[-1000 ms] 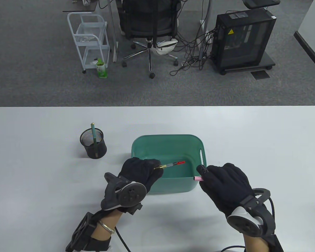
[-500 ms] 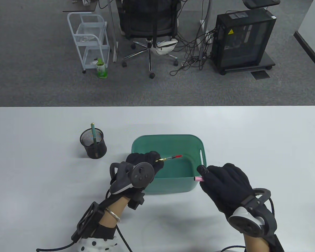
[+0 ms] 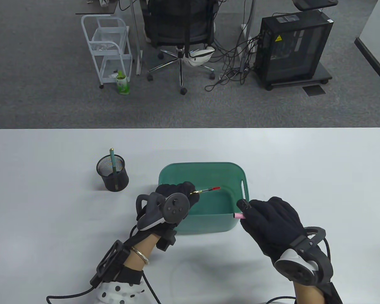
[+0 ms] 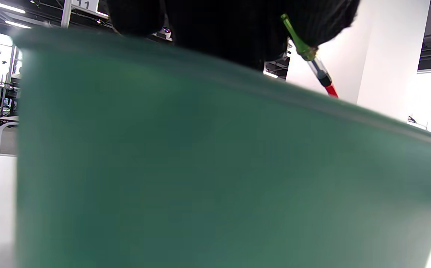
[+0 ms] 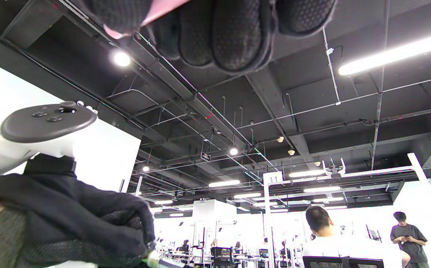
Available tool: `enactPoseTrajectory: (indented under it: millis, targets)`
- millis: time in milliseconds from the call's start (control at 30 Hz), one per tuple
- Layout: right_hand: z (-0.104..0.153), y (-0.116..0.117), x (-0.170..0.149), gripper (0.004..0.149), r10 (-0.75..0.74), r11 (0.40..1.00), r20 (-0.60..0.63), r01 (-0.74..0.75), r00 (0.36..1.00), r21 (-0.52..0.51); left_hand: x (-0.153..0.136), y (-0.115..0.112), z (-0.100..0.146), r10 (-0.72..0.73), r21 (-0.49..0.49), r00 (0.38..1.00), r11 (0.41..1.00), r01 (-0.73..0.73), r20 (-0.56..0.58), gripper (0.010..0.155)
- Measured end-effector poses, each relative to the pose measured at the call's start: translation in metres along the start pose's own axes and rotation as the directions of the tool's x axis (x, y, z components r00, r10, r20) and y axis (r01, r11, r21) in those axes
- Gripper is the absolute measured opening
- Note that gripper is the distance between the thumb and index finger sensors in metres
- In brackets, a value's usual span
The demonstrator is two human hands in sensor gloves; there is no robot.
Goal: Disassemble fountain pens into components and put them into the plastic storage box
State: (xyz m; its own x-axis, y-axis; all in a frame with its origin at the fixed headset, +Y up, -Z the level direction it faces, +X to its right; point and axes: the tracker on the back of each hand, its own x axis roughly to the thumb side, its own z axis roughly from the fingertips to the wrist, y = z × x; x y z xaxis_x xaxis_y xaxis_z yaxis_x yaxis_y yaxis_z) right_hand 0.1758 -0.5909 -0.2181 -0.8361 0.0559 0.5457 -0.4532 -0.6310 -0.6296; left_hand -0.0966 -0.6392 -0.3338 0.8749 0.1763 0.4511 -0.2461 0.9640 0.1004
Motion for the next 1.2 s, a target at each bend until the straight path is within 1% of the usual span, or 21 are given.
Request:
enactPoseTrajectory:
  millis: [100, 267, 467, 733, 967, 1133, 1200]
  targets:
    - [0.0, 0.0, 0.0, 0.046, 0.001, 1.0, -0.001, -0.001, 1.0, -0.001, -0.001, -0.002, 0.001, 0.0, 0.001, 1.0, 1.0, 0.0, 0.003, 0.046]
    - [0.0, 0.001, 0.0, 0.046, -0.001, 1.0, 0.0, 0.001, 1.0, 0.0, -0.004, -0.003, 0.005, 0.006, 0.0, 1.0, 1.0, -0.006, 0.015, 0.059]
    - [0.0, 0.001, 0.0, 0.046, 0.001, 1.0, 0.003, -0.001, 1.0, 0.005, -0.003, 0.001, 0.012, 0.02, 0.006, 0.999, 1.0, -0.021, 0.043, 0.066]
    - [0.0, 0.002, 0.001, 0.046, 0.003, 1.0, 0.006, -0.003, 1.0, 0.012, -0.002, 0.004, 0.026, -0.024, -0.003, 0.998, 1.0, 0.024, 0.056, 0.073]
    - [0.0, 0.002, 0.001, 0.046, 0.003, 1.0, 0.006, -0.003, 1.0, 0.012, -0.003, 0.006, 0.045, -0.066, -0.019, 0.995, 0.998, 0.067, 0.071, 0.073]
    - [0.0, 0.002, 0.001, 0.046, 0.003, 1.0, 0.006, -0.003, 1.0, 0.012, -0.006, 0.006, 0.066, -0.09, -0.04, 0.993, 0.995, 0.093, 0.081, 0.073]
    - [-0.001, 0.004, 0.003, 0.046, 0.007, 1.0, 0.015, -0.008, 1.0, 0.026, -0.008, 0.006, 0.075, -0.105, -0.034, 0.991, 0.994, 0.108, 0.081, 0.074]
